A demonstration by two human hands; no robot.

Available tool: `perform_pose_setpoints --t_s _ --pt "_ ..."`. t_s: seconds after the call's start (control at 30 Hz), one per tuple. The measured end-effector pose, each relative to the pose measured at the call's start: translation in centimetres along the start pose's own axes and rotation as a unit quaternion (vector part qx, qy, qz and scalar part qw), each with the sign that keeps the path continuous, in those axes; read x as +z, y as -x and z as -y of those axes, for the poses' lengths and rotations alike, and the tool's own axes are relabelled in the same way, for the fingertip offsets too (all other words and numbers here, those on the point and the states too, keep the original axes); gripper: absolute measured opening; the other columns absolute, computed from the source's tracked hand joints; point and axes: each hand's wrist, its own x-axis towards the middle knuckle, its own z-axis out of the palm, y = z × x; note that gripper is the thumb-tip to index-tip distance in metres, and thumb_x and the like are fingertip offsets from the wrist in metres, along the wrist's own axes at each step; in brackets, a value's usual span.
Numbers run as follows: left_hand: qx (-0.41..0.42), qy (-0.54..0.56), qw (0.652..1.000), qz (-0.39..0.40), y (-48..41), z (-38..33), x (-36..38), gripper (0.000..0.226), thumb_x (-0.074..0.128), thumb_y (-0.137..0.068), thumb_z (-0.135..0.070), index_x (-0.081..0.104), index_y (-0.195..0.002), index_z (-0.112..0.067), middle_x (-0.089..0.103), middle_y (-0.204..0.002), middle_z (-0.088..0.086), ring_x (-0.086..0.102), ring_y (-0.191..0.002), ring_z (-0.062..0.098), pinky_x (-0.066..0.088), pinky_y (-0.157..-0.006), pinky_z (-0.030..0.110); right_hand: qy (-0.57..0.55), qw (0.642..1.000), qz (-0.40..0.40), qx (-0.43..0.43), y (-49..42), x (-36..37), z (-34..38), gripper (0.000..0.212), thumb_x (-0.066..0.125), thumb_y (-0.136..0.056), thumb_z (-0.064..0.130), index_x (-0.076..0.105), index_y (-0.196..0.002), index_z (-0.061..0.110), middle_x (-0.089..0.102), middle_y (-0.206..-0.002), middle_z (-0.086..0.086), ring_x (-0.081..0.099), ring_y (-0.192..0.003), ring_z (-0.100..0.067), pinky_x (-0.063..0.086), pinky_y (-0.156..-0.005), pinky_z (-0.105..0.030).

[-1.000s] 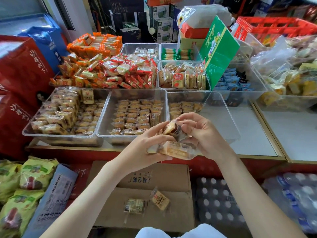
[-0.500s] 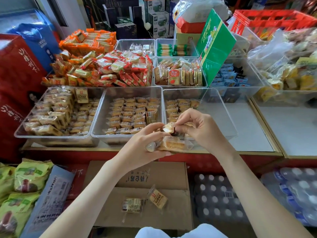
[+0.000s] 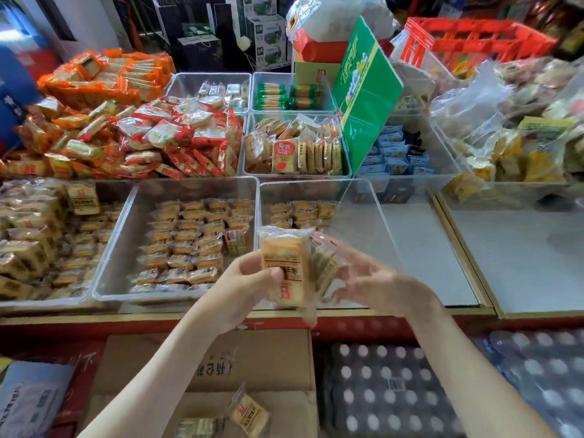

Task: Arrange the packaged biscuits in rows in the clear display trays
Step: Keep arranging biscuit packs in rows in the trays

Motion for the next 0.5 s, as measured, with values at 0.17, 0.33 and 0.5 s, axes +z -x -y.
perform_pose_setpoints --t_s 0.17,0.33,0.5 --pt "-0.031 0.076 0.997 -0.006 -5.3 1.5 -0.9 0.051 0.090 -0.064 -0.038 0.075 -0.105 -0.013 0.073 -0.105 0.010 0.071 -0.093 0.023 0.059 -0.077 0.035 -0.009 0.998 -0.055 -0.037 -3.1 -2.3 -0.5 0.039 0.056 -0.080 -0.014 0.048 -0.114 0.004 0.068 -0.090 0.001 0.065 -0.079 -0.009 0.051 -0.065 -0.018" --pt "0.016 0.078 0.971 -0.225 -7.6 2.5 -3.0 0.063 0.095 -0.051 -0.040 0.073 -0.107 -0.018 0.073 -0.109 0.009 0.069 -0.101 0.024 0.057 -0.080 0.031 0.003 0.932 -0.362 0.007 -7.4 -9.9 -1.9 0.053 0.078 -0.076 0.011 0.044 -0.116 0.008 0.061 -0.103 -0.013 0.061 -0.076 -0.017 0.048 -0.054 -0.021" --pt "0.033 0.028 0.942 -0.333 -7.8 3.8 -3.8 0.039 0.067 -0.074 -0.021 0.066 -0.113 -0.020 0.075 -0.103 0.002 0.069 -0.098 0.019 0.051 -0.088 0.035 0.123 0.819 -0.551 0.104 -12.5 -14.8 -5.0 0.061 0.078 -0.077 0.007 0.033 -0.118 0.009 0.051 -0.115 -0.014 0.054 -0.092 -0.022 0.049 -0.063 -0.022"
